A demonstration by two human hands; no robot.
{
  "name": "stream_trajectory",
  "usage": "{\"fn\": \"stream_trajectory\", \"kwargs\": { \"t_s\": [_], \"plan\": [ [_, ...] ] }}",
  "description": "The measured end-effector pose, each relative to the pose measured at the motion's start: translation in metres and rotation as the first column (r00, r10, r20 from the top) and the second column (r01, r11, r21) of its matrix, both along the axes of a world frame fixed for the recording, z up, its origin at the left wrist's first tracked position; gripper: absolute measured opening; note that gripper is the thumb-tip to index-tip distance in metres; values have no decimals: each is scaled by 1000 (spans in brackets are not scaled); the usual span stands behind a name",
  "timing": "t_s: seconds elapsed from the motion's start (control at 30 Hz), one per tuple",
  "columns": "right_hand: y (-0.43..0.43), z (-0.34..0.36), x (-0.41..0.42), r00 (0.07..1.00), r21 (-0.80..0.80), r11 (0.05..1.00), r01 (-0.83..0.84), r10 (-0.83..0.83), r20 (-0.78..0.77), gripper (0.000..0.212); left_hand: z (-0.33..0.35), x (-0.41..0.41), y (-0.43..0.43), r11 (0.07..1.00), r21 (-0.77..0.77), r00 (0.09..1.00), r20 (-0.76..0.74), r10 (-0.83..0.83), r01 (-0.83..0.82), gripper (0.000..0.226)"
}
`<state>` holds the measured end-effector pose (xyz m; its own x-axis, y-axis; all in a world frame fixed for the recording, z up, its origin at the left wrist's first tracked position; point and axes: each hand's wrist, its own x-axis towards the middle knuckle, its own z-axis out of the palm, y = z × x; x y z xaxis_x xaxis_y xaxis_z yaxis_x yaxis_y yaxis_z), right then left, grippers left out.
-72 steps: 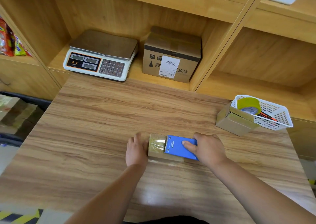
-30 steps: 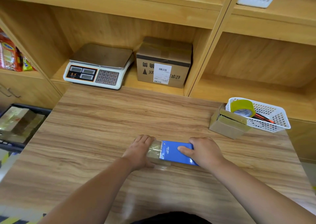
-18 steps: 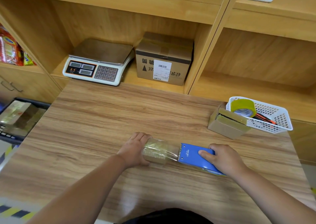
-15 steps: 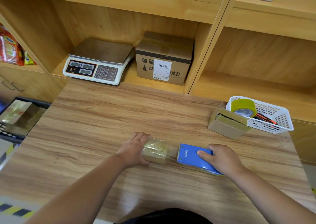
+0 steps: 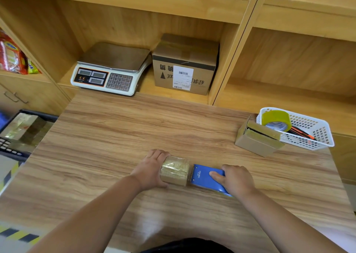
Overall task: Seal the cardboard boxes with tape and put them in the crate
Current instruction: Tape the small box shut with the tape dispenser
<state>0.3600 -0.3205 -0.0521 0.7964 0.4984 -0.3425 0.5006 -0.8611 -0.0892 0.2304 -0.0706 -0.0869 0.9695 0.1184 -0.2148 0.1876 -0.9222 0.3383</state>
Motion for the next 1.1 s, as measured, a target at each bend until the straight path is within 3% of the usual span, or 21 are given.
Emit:
{"fn": "stream_trajectory", "kwargs": {
  "t_s": [0.13, 0.3, 0.37, 0.6, 0.7, 0.9, 1.1],
  "plan": [
    [6, -2, -4, 1000, 6, 1000, 17, -17, -3, 51, 1, -2, -1, 999, 37, 1000, -1, -18, 18, 108],
    [9, 0, -6, 999, 27, 999, 16, -17, 27, 52, 8, 2, -13, 957, 278, 995, -67, -71, 87, 118],
    [10, 2, -7, 999, 27, 999, 18, -19, 41, 52, 13, 10, -27, 942, 307, 990, -78, -114, 133, 116],
    [3, 16, -9, 997, 20, 999, 33, -35, 62, 53, 24, 35, -57, 926, 300, 973, -26, -231, 228, 78],
    [-4, 27, -9, 994, 110, 991, 81, -88, 62, 53, 29, 35, -49, 961, 218, 983, 28, -179, 169, 81],
    [-3, 64, -7, 985, 297, 943, 153, -170, 31, 56, 47, 23, -24, 994, -85, 990, 130, -56, 67, 102],
    [23, 94, -13, 994, 247, 962, 113, -111, -21, 55, 51, -5, -5, 953, -302, 999, 44, 28, -13, 103]
  ]
}}
